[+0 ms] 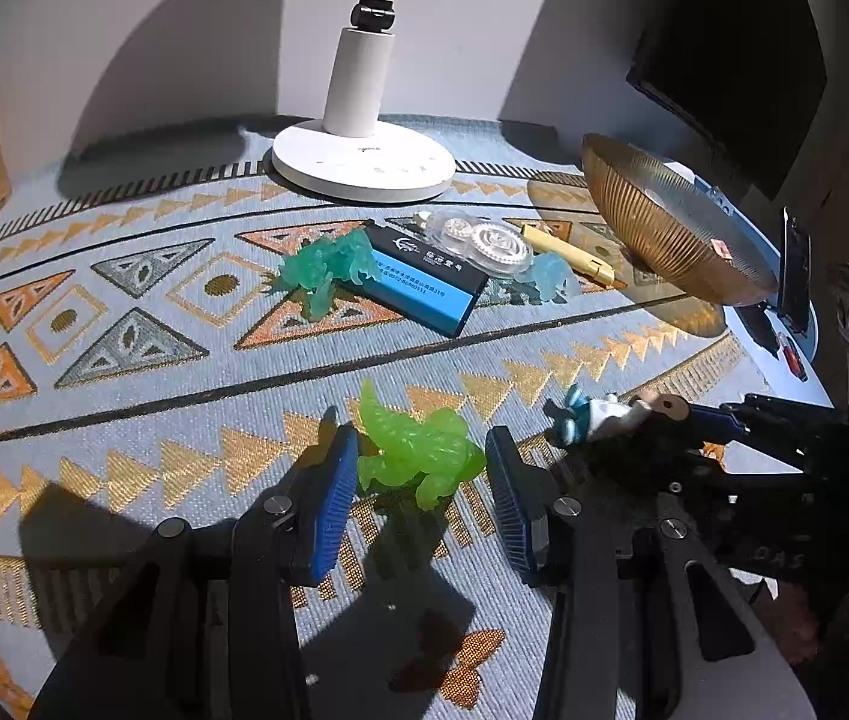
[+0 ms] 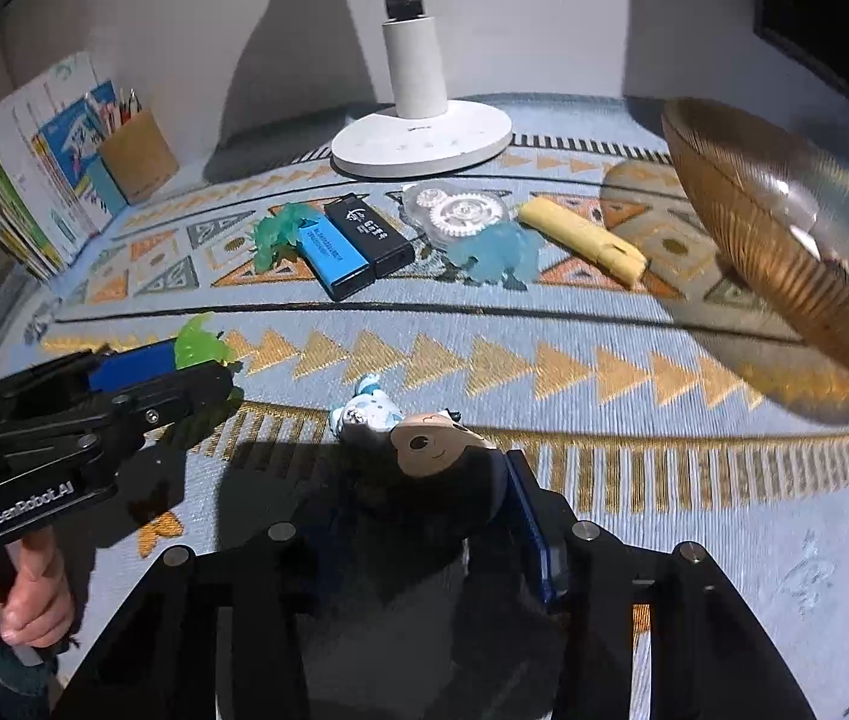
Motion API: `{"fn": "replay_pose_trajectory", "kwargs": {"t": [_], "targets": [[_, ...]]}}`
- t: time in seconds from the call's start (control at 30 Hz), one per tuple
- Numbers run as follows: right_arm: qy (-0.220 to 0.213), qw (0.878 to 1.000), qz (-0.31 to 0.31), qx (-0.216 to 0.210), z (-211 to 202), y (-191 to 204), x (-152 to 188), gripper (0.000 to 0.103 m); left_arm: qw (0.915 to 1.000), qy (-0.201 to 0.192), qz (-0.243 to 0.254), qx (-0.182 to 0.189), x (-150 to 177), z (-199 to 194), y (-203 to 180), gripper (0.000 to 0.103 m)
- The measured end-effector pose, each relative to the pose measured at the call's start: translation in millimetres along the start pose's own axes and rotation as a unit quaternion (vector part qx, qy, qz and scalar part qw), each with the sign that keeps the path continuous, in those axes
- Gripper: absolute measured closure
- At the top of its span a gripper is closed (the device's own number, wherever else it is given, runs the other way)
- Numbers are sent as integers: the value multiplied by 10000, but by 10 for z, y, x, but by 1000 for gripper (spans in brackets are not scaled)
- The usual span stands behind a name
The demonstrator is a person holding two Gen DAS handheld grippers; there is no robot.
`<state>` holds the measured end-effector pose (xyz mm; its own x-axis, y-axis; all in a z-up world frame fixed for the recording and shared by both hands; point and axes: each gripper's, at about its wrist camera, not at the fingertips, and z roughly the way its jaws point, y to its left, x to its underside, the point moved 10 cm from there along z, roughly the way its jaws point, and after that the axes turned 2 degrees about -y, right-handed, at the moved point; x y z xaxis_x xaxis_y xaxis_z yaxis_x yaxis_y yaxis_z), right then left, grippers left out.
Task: Organize rigid objects
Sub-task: 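Lift the green dinosaur with left gripper while right gripper lifts the monkey figure, then carry dinosaur and monkey figure over the amber bowl and open both grippers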
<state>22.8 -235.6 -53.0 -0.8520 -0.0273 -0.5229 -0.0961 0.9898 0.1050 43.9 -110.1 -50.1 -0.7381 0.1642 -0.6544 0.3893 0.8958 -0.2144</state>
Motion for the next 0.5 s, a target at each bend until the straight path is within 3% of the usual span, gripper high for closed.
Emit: {"fn": "replay_pose_trajectory", "kwargs": {"t": [0.5], "targets": [[-236,9985,480,109,-406,-339,84,58,9991,-87,297,-284,11,-51,-72,63]]}}
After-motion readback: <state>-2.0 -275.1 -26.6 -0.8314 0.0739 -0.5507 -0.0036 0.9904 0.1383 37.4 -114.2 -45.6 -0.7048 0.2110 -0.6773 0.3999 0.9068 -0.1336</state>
